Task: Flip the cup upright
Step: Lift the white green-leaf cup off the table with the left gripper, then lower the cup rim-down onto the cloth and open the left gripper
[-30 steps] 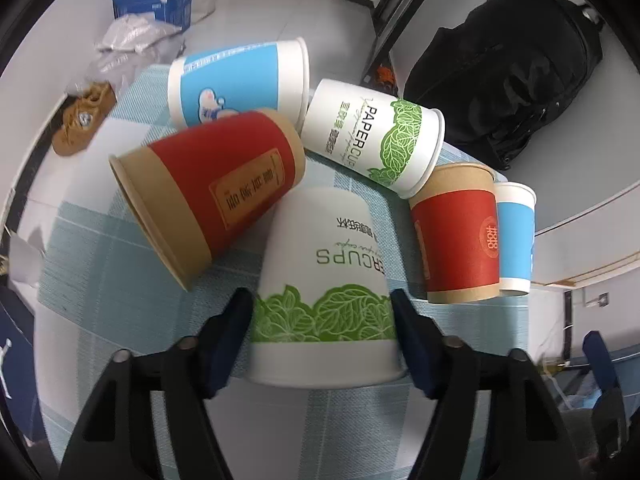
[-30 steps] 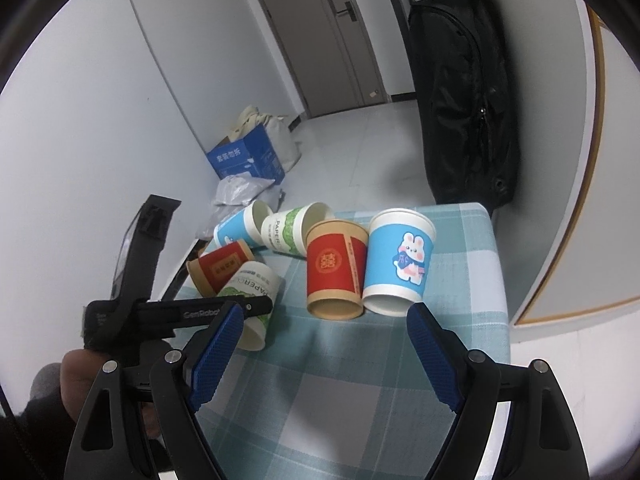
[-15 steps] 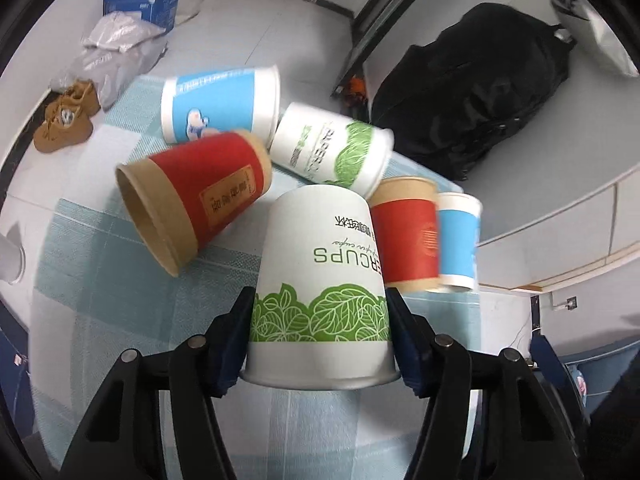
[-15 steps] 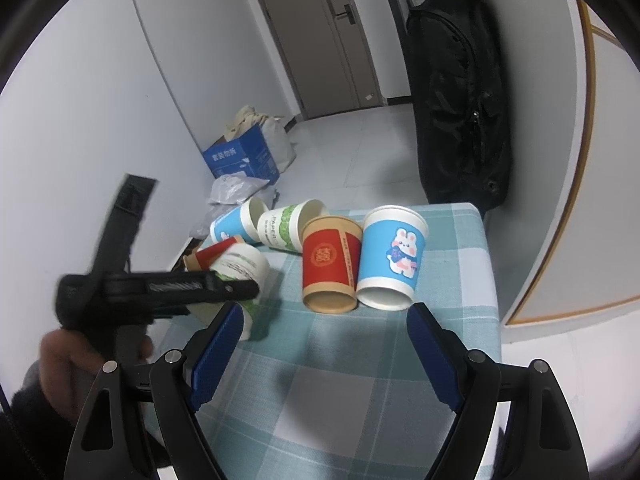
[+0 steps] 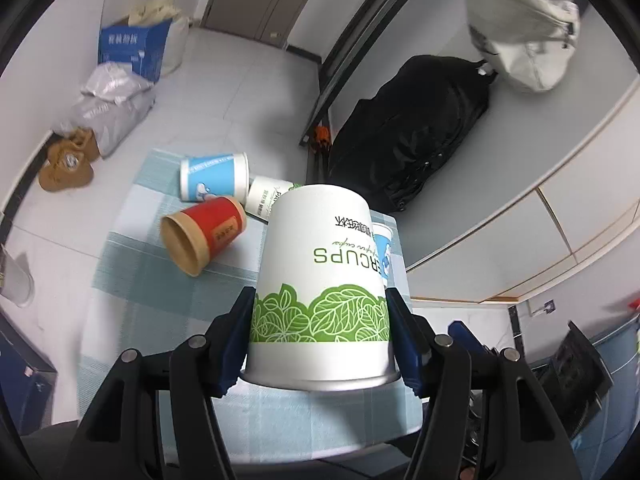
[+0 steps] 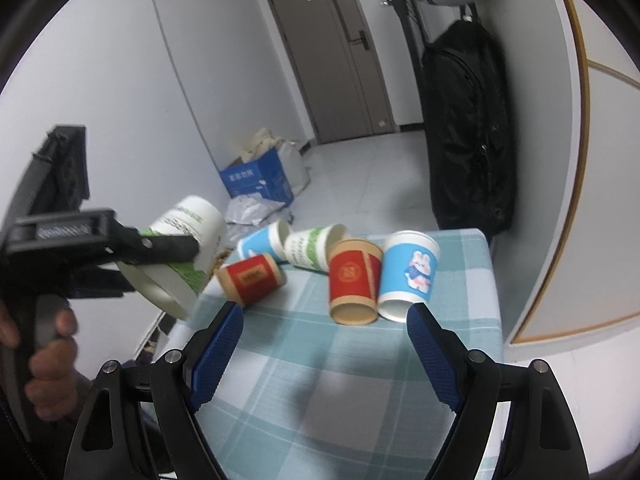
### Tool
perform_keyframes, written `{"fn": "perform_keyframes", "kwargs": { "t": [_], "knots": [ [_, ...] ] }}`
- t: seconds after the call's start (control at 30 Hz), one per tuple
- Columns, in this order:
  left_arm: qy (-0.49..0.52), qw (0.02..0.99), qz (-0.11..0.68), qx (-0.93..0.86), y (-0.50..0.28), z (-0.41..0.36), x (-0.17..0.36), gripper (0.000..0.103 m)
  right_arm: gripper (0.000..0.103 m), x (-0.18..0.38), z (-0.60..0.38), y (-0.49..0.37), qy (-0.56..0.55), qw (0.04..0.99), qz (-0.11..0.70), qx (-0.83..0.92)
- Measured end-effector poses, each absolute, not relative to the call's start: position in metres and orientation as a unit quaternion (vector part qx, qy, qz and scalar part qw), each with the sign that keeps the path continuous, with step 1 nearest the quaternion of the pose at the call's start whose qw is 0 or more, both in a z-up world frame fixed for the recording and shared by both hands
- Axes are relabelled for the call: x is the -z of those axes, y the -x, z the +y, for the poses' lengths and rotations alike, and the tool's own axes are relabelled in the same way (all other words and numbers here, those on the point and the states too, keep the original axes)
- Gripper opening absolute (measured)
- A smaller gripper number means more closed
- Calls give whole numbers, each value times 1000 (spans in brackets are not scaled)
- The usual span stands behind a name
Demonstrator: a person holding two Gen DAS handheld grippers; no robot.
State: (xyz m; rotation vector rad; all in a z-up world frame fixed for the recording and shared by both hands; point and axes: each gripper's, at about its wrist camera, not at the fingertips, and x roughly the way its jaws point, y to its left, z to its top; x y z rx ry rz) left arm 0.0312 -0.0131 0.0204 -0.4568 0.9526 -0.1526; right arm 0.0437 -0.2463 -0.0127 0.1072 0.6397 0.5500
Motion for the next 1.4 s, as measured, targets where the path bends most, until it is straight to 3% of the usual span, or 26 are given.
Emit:
{"fn": "perform_keyframes", "kwargs": {
  "t": [0.43,1.03,1.4],
  "knots": [
    [238,861,444,68,7,9,7,58,84,29,-222,-17,0,896,332,-295],
    [224,826,514,54,-8,13,86,58,84,60,-212,-26,32,883,375,-279],
    [230,806,543,46,-13,12,102,60,84,70,-211,-41,14,876,394,-277]
  ]
}}
